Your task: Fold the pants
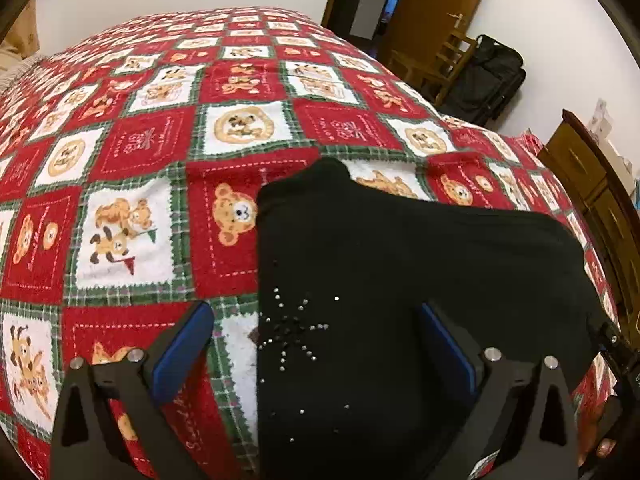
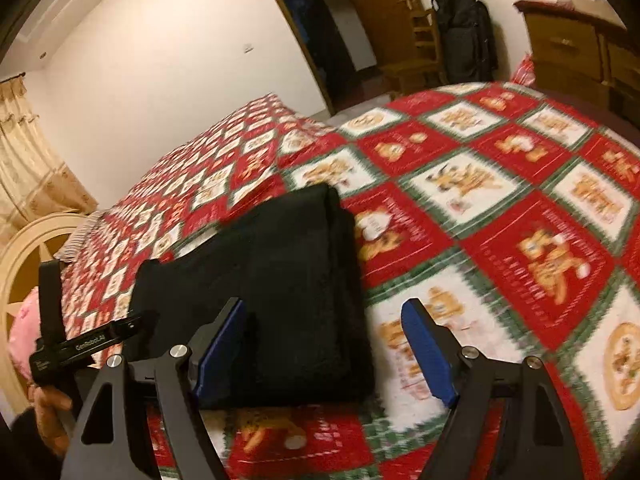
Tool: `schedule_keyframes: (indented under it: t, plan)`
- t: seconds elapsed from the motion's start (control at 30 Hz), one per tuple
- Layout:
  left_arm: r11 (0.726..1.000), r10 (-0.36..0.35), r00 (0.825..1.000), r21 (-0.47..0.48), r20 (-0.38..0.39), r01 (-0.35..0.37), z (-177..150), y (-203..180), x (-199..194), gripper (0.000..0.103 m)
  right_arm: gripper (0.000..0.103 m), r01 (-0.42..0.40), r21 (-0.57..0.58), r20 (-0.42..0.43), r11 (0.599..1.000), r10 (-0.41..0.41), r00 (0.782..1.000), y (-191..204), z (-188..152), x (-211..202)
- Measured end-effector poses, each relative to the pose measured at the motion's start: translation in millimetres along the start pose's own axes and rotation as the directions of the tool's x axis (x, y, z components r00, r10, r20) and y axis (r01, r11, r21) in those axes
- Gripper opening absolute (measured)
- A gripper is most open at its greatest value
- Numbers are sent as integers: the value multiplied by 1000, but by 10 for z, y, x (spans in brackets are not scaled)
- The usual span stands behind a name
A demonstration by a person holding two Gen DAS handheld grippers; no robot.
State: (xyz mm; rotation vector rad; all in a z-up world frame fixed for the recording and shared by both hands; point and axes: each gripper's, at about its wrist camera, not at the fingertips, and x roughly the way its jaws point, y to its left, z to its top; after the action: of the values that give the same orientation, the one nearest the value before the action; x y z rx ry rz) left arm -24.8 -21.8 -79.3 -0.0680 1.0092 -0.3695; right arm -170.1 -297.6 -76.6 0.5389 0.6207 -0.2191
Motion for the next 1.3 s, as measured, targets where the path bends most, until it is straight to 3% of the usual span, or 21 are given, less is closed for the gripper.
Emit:
schedule_keyframes:
  t: [0.13, 0.53, 0.6, 0.67, 0.87, 0.97, 1.3]
  plan:
    - [1000, -18, 1000, -19, 18, 18, -31, 30, -3, 103, 78, 0, -51, -35, 999, -1, 999, 144, -43, 127]
    - [1000, 22, 998, 12, -59, -21, -7, -82, 33, 103, 47, 34, -100, -16, 994, -36, 999, 230, -64, 84]
    - [999, 19, 998, 27, -51, -18, -13, -107, 27, 99, 44, 42, -115, -8, 992, -43, 999, 268, -71, 79]
    - [999, -4, 999, 50, -43, 6, -10, -147, -3, 78, 35, 32, -117, -11, 993, -34, 999, 287, -69, 80]
    - [993, -29, 999, 112, -26, 31, -2, -291, -64, 41, 31, 47, -116, -15, 992, -49, 999, 352, -60, 67]
    - [993, -44, 999, 111, -24, 46, 18, -289, -89, 33, 31, 61, -132, -2, 989, -62, 998, 418, -53, 28]
    - [988, -32, 999, 153, 28, 27, 115, -296, -270, 30, 30, 43, -173, 40, 984, -36, 999, 723, 35, -93]
